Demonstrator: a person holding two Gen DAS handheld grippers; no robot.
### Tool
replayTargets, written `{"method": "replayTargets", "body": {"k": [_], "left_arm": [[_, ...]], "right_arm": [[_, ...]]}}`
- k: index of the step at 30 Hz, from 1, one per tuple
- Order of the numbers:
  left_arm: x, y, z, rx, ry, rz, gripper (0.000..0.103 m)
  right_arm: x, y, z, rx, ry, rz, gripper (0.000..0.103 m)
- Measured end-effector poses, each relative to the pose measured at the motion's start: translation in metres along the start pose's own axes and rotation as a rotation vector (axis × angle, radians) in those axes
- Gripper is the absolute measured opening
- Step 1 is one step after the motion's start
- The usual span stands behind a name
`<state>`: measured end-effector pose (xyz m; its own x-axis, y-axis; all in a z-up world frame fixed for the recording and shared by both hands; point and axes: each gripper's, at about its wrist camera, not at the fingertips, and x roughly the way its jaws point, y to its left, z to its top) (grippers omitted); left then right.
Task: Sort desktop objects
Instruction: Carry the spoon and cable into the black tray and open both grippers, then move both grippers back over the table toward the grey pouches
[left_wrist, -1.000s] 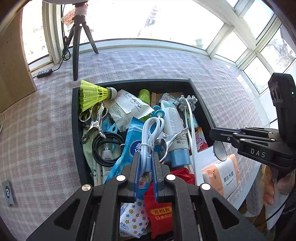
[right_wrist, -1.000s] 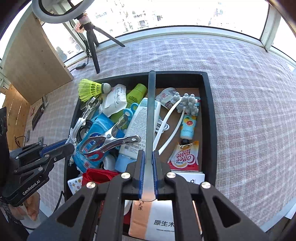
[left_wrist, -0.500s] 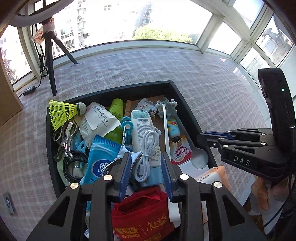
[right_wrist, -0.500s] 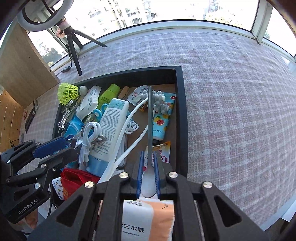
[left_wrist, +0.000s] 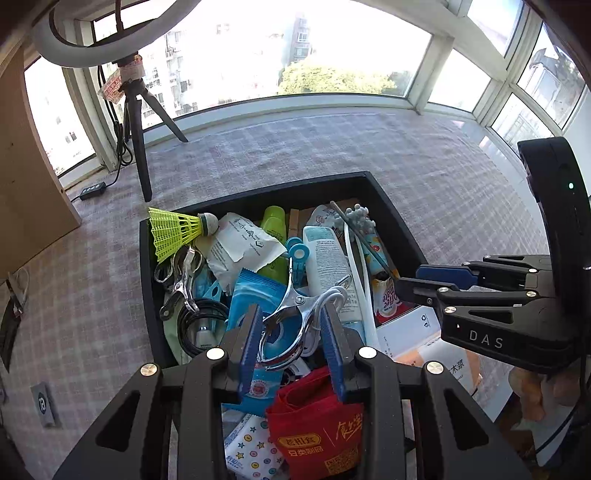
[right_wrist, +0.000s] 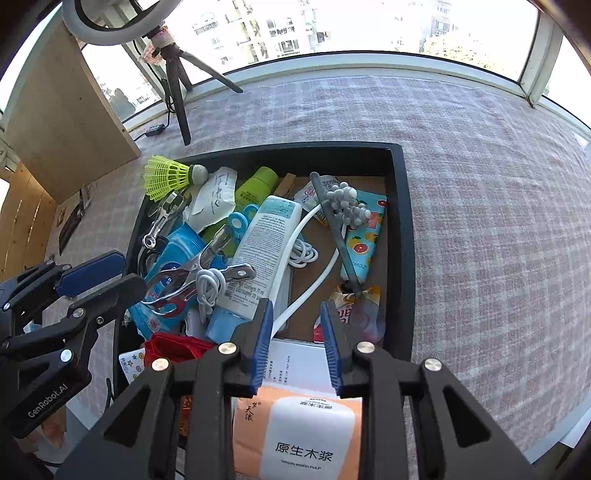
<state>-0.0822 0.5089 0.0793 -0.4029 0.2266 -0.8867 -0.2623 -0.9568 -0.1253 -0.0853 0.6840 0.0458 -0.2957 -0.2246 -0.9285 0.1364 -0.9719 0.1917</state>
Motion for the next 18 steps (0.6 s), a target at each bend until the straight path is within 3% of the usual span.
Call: {"method": "replayTargets", "body": {"k": [7, 10, 15, 18], "left_arm": [[-0.015, 0.041, -0.019, -0.044, -0.008, 0.027, 0.031], [-0.023, 0.069, -0.031, -0.076, -0.011, 0.05, 0.031], [-0.039, 0.138, -0.059, -0.165, -0.007, 0.094, 0.031], [-0.049, 0.186, -0.081, -0.219, -0.001, 0.143, 0.033]], "right_arm": [[-0.005, 0.042, 0.003, -0.067, -0.021, 0.004, 0.032], [-0.005, 0.067, 0.003, -0.099, -0.03, 0.018, 0.041], [0.002, 0.119, 0.006, -0.157, -0.024, 0.047, 0.051], [0.011, 0.155, 0.007, -0.183, -0.013, 0.065, 0.052]]}}
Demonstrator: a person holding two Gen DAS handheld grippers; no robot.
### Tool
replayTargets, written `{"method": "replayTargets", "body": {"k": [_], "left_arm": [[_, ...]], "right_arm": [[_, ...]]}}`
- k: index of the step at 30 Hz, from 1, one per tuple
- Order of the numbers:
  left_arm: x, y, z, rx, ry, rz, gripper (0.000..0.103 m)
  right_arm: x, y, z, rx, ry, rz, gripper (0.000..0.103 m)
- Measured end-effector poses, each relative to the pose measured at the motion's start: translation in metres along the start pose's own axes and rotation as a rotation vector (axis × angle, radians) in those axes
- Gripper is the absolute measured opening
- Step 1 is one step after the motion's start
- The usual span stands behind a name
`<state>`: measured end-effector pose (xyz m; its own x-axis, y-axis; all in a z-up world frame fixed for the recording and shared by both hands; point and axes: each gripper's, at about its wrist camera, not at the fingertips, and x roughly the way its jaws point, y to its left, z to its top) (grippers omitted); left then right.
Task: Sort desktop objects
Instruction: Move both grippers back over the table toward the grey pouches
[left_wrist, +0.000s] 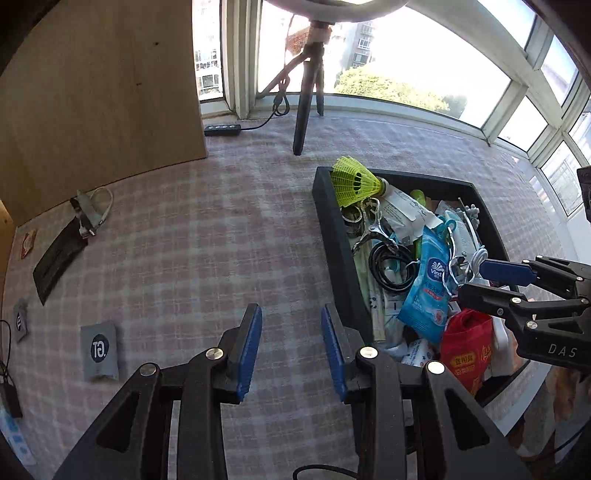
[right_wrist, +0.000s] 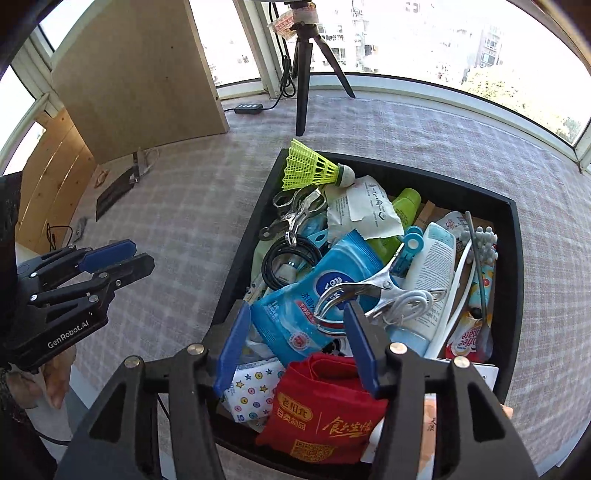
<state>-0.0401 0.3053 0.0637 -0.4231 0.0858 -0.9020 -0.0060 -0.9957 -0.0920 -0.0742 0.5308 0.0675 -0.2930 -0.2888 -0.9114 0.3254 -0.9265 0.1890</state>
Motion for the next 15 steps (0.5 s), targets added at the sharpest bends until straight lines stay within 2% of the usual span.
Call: {"method": "replayTargets", "body": {"k": [9, 15], "left_arm": [[-0.008, 0.18, -0.037, -0.204, 0.038, 0.152, 0.033], [-0.004, 0.272, -0.051, -0.294, 0.067, 0.209, 0.033]], "right_arm": [[0.046, 0.116, 0.016, -0.087, 0.063, 0.075, 0.052], [0.08, 0.193, 0.02, -0.126, 0.103, 0.106, 0.052]]}}
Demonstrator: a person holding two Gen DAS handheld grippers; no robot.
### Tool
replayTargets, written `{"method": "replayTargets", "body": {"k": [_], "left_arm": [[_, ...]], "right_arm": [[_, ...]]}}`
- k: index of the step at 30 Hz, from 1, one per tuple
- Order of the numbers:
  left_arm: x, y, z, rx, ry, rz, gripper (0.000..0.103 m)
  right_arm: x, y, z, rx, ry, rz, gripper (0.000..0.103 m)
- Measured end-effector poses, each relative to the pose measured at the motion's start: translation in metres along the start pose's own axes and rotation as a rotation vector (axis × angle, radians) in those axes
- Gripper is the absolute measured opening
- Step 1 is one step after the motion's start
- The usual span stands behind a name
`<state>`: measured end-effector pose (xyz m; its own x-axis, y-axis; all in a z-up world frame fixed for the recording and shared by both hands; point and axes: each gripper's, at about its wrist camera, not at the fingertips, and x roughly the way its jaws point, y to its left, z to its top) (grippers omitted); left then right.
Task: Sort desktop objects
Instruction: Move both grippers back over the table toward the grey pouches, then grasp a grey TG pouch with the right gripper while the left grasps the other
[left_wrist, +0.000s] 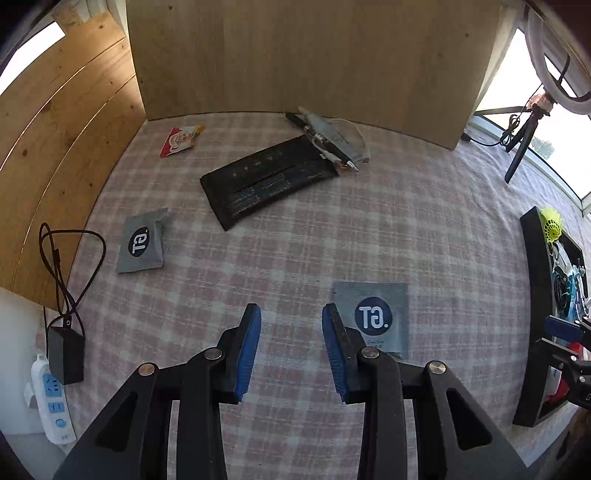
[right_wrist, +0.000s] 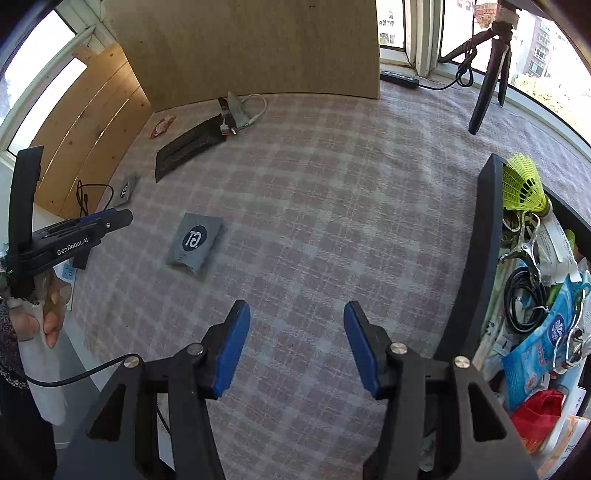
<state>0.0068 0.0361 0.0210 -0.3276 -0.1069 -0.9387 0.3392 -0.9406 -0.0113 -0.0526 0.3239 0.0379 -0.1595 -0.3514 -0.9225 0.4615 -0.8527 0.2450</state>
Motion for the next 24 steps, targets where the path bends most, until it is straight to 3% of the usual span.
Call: {"method": "replayTargets", "body": {"k": [5, 11, 17, 20, 24], "left_arm": [[0.023, 0.044, 0.014, -0.035, 0.032, 0.018, 0.033], [0.048, 0.075, 0.036, -0.058, 0.069, 0.021, 0.033], [0.068, 0.095, 0.053, -0.066, 0.094, 0.035, 0.046], [0.077, 0.099, 0.058, -0.058, 0.103, 0.061, 0.047], [0.084, 0.105, 0.06, -0.052, 0.108, 0.104, 0.047]], "right_arm": [[0.039, 0.041, 0.016, 0.022, 0.057, 0.041, 0.055], [0.088, 0.063, 0.034, 0.124, 0.122, 0.084, 0.055], [0.118, 0.084, 0.047, 0.172, 0.157, 0.072, 0.055], [0.127, 0.095, 0.049, 0.161, 0.169, 0.044, 0.055], [0.132, 0.109, 0.051, 0.128, 0.167, 0.003, 0.065]]}}
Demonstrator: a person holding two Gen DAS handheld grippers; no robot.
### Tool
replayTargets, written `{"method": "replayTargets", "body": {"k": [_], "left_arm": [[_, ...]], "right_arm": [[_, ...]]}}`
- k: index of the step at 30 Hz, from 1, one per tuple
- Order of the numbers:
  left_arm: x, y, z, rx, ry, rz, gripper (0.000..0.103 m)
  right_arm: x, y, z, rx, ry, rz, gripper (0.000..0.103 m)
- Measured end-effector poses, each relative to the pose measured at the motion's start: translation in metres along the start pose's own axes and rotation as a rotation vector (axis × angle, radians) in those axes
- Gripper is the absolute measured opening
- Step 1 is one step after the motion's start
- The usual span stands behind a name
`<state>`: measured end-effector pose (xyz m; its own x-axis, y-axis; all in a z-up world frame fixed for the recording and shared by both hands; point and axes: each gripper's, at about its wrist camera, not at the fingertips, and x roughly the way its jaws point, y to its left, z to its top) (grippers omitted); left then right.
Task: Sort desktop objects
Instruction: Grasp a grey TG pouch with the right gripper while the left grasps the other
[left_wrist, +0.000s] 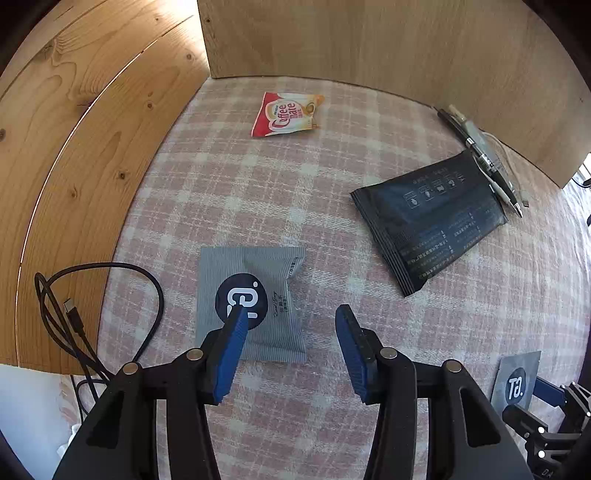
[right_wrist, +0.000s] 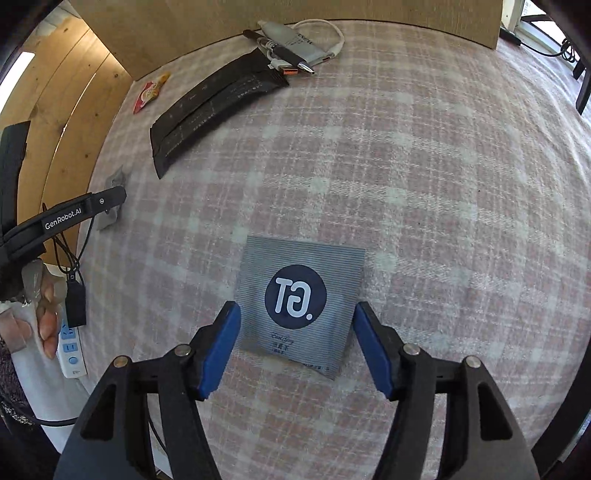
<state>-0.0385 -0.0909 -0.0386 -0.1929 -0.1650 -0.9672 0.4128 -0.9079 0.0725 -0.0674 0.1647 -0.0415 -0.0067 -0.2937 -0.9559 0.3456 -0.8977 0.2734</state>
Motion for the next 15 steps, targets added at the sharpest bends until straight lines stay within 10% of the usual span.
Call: {"method": "replayTargets", "body": {"k": [7, 12, 15], "left_arm": [[0.011, 0.012, -0.008, -0.006, -0.015, -0.006, 0.027], [0.009, 0.019, -0.015, -0.011, -0.043, -0.026, 0.012], [0.008, 0.025, -0.021, -0.026, -0.046, -0.061, 0.009]], "right_arm": [[0.008, 0.032, -0.01, -0.171, -0.016, -0.182, 0.062], [0.006, 0.046, -0.017, -0.279, -0.011, -0.197, 0.023], [0.003, 0.041, -0.015, -0.254, 0.007, -0.146, 0.018]]}}
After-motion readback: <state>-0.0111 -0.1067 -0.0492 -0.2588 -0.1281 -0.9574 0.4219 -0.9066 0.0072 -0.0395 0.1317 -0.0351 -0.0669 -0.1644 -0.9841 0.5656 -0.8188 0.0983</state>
